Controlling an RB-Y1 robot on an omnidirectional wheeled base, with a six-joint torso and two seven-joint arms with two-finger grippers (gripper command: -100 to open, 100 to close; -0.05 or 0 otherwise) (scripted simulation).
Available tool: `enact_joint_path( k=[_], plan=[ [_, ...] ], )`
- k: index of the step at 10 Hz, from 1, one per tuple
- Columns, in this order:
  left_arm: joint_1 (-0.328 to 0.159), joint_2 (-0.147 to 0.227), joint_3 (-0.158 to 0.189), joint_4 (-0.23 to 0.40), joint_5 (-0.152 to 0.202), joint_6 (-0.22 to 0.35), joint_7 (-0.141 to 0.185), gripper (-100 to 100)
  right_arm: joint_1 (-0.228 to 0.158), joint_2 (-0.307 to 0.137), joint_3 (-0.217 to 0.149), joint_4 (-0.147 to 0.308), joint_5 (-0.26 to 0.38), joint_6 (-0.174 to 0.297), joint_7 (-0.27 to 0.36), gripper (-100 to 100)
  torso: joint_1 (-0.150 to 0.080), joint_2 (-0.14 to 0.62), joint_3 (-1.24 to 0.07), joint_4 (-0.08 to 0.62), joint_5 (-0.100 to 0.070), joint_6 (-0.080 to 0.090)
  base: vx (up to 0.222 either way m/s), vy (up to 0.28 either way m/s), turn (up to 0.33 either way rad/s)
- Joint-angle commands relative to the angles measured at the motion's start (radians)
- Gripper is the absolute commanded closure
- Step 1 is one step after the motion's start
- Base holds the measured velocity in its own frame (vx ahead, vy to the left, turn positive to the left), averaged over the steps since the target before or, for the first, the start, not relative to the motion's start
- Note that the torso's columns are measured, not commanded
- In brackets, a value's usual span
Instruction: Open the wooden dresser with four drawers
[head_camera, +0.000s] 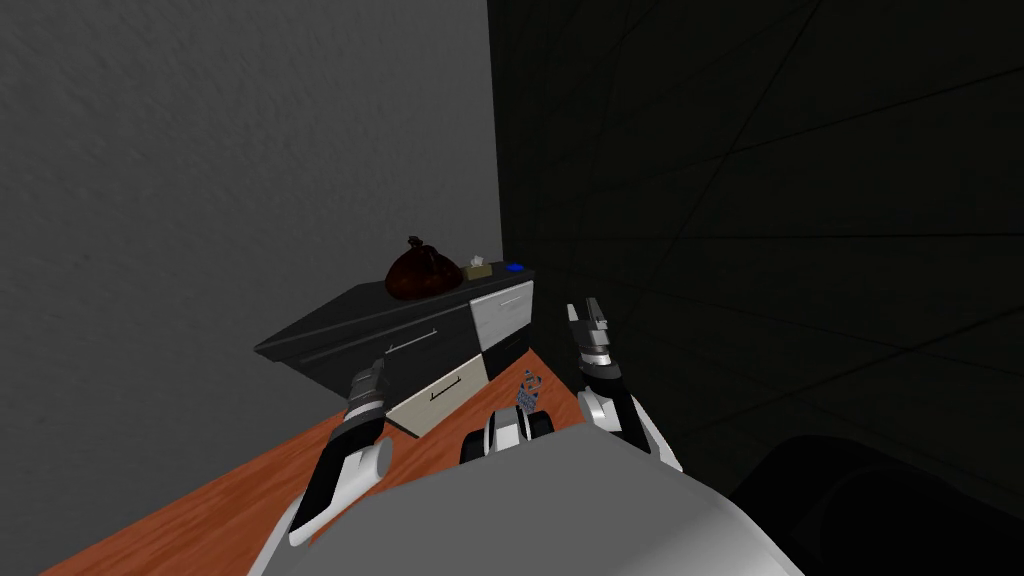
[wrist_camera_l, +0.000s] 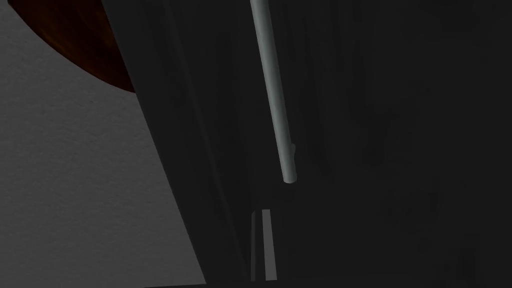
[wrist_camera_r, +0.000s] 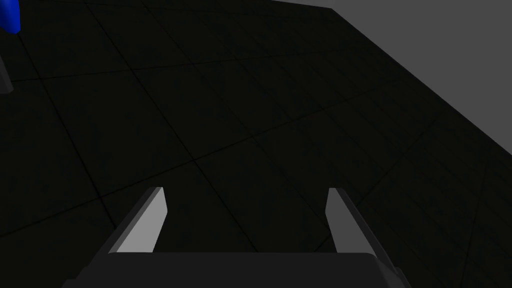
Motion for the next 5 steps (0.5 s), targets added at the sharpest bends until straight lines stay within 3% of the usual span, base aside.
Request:
enact_joint_path(
  k=[1, 2, 3, 5],
  plan=[
    [0.016, 0.002, -0.005, -0.034, 0.003, 0.018, 0.003, 100, 0.0, 0.0, 0.0, 0.0, 0.0, 0.0, 0.0, 0, 0.001, -0.003, -0.002, -0.001, 0.0, 0.0, -0.176, -0.103, -0.001],
    [0.012, 0.001, -0.004, -0.022, 0.002, 0.01, 0.001, 100, 0.0, 0.0, 0.0, 0.0, 0.0, 0.0, 0.0, 0, 0.003, -0.006, -0.004, -0.002, 0.001, 0.0, -0.084, -0.047, 0.002],
    [0.012, 0.035, -0.004, -0.024, 0.002, 0.013, 0.002, -100, 0.0, 0.0, 0.0, 0.0, 0.0, 0.0, 0.0, 0, 0.006, -0.012, -0.007, -0.003, 0.002, 0.0, -0.012, -0.011, 0.001],
    [0.011, 0.069, -0.002, -0.024, 0.003, 0.016, 0.002, -100, 0.001, 0.0, 0.0, 0.0, 0.0, 0.0, 0.0, 0, 0.007, -0.013, -0.008, -0.004, 0.002, 0.0, 0.028, 0.011, 0.003]
  ],
)
